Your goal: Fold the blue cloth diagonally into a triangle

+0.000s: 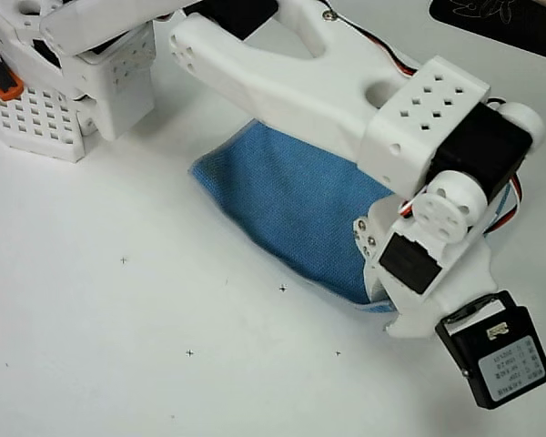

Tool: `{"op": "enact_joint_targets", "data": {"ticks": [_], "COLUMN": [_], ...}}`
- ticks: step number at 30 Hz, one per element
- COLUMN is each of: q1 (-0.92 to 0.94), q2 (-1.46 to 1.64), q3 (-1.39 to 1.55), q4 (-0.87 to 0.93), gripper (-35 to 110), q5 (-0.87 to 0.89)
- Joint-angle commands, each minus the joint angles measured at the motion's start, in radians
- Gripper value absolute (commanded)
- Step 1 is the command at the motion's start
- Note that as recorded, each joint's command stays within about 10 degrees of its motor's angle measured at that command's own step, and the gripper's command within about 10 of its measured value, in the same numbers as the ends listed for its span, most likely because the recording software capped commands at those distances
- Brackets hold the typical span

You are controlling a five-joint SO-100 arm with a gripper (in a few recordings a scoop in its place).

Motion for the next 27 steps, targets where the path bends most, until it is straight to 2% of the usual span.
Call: {"op": "enact_joint_targets", "data": {"ticks": [1,7,22,27], "q1": [-0.031,-0.032,-0.054,-0.052], "q2": [0.055,0.055,0.160,0.176], "q3": [-0.018,-0.018,-0.014,-0.118], "q4": [0.014,0.014,0.040,0.080], "gripper": [11,0,0,0], "q5": [0.012,0.011,-0.009,-0.074]}}
